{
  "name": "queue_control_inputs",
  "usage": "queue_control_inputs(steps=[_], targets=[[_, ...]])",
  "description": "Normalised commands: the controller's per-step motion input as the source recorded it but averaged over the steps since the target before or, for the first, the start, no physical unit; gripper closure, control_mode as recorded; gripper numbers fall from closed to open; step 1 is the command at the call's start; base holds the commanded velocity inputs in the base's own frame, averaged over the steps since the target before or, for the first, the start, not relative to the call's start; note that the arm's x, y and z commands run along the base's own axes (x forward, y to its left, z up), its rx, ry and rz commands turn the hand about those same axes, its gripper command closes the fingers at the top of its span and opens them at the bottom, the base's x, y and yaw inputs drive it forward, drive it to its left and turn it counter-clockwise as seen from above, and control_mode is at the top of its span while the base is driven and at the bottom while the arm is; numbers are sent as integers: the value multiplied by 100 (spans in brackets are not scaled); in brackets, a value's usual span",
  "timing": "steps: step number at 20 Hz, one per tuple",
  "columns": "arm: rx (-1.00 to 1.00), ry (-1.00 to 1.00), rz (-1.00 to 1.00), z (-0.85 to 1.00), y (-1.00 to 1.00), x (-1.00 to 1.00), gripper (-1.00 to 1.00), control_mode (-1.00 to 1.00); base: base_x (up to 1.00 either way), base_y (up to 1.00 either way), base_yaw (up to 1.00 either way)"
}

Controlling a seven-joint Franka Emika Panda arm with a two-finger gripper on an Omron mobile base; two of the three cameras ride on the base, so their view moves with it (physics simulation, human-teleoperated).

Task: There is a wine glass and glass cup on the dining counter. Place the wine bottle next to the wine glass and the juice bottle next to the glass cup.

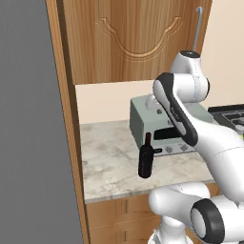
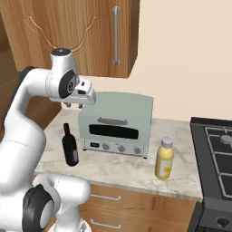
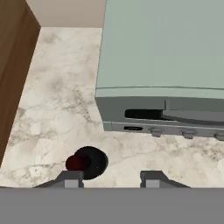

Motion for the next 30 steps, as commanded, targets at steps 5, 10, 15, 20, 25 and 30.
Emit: queue_control_inputs(steps=[5,10,15,20,25,30], targets=[[0,0,0,0,0,-11,-100,-100,0,0,0],[-1,-7,3,0,0,-27,-100,-100,0,0,0],[0,-22,3,0,1,-39,-100,-100,0,0,0],[0,-6,0,0,12,-27,-100,-100,0,0,0],[0,-5,0,-3,14,-23,-100,-100,0,0,0],[3,2,0,-5,18,-6,-100,-100,0,0,0]])
